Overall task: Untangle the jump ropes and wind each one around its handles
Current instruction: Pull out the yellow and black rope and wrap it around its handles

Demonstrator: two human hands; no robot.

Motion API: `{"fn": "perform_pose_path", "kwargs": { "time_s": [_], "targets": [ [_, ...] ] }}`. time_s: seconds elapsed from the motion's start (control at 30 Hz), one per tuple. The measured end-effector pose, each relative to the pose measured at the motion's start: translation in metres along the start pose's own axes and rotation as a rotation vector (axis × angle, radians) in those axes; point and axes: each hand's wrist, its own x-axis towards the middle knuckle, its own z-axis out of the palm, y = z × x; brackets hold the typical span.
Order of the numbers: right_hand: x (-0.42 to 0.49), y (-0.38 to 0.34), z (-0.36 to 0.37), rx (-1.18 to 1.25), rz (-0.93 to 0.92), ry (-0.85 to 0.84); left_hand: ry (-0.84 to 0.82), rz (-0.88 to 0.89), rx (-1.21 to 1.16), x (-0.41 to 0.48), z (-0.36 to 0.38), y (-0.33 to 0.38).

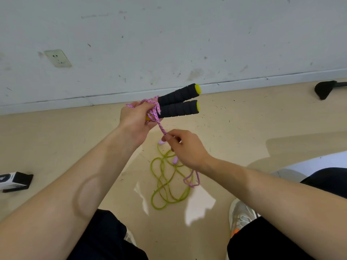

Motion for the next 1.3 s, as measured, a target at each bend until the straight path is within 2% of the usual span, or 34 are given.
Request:
{"fn": "perform_pose_path", "kwargs": {
  "time_s": [0.07,0.2,0.27,0.43,0.5,0.6,0.73,0.93,1.03,1.13,1.3],
  "targets": [
    [0.008,0.003,-0.012,-0.013,0.013,-0.037,-0.086,-0.030,-0.011,-0.004,-0.001,0.001],
    [0.023,0.007,-0.047,0.122,0.040,-0.091,-0.308,0.016,0.100,-0.001,-0.013,0.010],
    [0.030,0.012,-0.065,0.106,0.040,-0.150,-0.349,0.035,0.166,-0.004,-0.016,0.016],
    [0.035,0.006,-0.084,0.207,0.157,-0.329,-0.400,0.242,0.686,-0.019,-0.017,0.023],
    [0.036,-0.001,-0.087,0.191,0.199,-0.361,-0.427,0.300,0.777,-0.022,-0.015,0.020],
    [0.037,-0.010,-0.086,0.195,0.278,-0.348,-0.375,0.397,0.883,-0.022,-0.013,0.020],
    [0.037,-0.017,-0.083,0.363,0.415,-0.261,-0.292,0.477,0.913,-0.023,-0.011,0.021],
    [0.030,-0.027,-0.076,0.531,0.514,-0.249,-0.263,0.571,0.911,-0.024,-0.009,0.019],
    [0.026,-0.031,-0.075,0.789,0.554,-0.287,-0.258,0.608,0.888,-0.023,-0.008,0.015],
    [0.020,-0.034,-0.064,0.903,0.475,-0.235,-0.200,0.670,0.834,-0.022,-0.004,0.008],
    [0.011,-0.036,-0.043,0.755,0.283,-0.149,-0.022,0.773,0.745,-0.027,0.005,-0.008]
  ]
}}
